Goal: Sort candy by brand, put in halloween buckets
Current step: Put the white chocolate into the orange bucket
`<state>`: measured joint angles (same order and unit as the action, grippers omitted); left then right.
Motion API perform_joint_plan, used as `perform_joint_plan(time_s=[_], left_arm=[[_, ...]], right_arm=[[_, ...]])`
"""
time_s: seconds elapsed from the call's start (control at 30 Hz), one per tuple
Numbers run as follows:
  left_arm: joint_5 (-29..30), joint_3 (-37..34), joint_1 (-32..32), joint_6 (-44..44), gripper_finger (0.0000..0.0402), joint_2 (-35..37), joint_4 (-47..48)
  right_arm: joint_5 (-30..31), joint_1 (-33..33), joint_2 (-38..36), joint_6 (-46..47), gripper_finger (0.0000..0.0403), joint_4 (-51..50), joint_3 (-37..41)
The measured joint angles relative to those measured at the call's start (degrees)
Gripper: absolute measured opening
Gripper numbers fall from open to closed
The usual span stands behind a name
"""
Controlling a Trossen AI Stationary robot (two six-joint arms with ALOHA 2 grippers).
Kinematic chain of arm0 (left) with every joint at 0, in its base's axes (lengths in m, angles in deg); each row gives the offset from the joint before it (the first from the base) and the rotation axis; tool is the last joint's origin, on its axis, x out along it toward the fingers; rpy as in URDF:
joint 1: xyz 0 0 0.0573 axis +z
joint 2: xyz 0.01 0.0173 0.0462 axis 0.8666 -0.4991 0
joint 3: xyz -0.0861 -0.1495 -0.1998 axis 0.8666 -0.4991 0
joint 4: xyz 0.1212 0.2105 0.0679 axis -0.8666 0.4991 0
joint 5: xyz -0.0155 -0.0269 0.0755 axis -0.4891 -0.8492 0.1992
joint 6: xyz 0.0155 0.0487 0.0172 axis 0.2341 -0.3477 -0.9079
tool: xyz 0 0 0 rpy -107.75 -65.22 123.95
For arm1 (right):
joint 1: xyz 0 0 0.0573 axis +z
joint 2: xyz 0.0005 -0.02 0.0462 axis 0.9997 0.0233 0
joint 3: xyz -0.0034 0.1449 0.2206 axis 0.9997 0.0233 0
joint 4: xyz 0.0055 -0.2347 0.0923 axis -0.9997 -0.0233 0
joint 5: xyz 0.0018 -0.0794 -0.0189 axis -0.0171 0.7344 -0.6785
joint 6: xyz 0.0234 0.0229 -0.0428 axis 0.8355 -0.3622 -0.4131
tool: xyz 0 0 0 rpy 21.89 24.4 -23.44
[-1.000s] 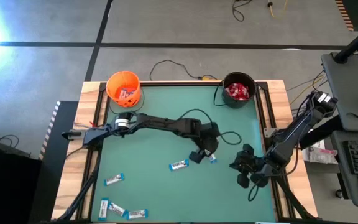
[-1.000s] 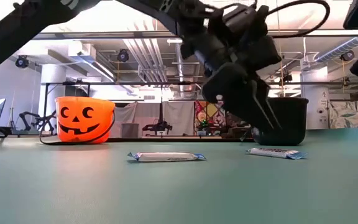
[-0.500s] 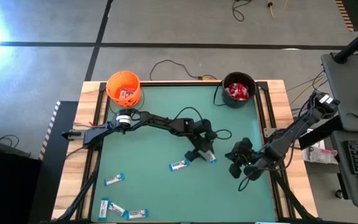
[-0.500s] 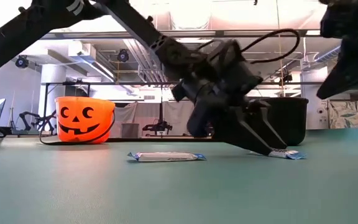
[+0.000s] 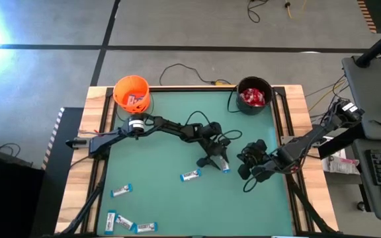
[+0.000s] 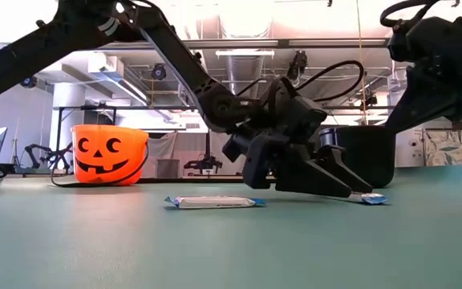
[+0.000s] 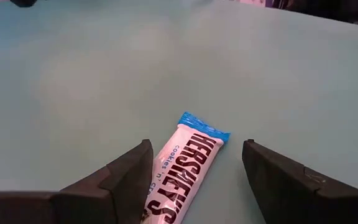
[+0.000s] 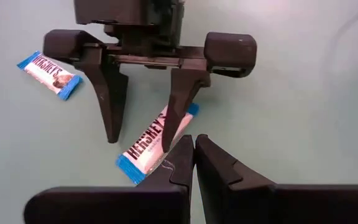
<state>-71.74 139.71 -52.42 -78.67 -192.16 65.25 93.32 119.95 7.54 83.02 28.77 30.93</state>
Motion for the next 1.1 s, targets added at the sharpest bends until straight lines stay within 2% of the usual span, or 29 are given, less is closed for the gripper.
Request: perform_joint_plan(time_s=[0.27,0.33,0.5,0.6,0.77,0.93,0.97,1.1], left_arm=[[0.39,-0.29,0.23,-2.78,0.0233,4.55,5.47],[-0.14,1.70,0.28,-4.09,0.0233,4.90,7.80],[-2.81,11.57,0.30,-11.15,0.0233,4.11,22.10],[-1.61,18.28,0.40,-15.65,0.0233,1.61,28.55],[-0.71,28.89,0.86,-21.72,0.0233,-6.92,43.44],[-3.59,41.84,1.58,-23.41,0.0233,-15.85,51.56],[-4.48,43.10,1.75,-23.52,0.0232,-17.26,53.17],[-4.64,38.16,1.82,-22.92,0.0232,-15.92,52.35]], right_arm=[[-1.15,-0.10,0.02,-0.75,0.0009,0.09,0.02],[-1.55,-0.10,0.02,-1.12,0.0009,0.13,0.10],[-0.82,-0.21,0.02,-1.53,0.0009,0.12,1.10],[-0.48,-0.26,0.04,-0.83,0.0009,0.17,1.84],[-1.97,-0.32,0.04,0.77,0.0009,0.39,1.99],[-1.97,-0.34,0.04,0.81,0.0009,0.77,2.00],[-1.97,-0.34,0.04,0.87,0.0009,0.83,1.99],[-1.97,-0.41,0.04,0.49,0.0009,0.68,2.03]])
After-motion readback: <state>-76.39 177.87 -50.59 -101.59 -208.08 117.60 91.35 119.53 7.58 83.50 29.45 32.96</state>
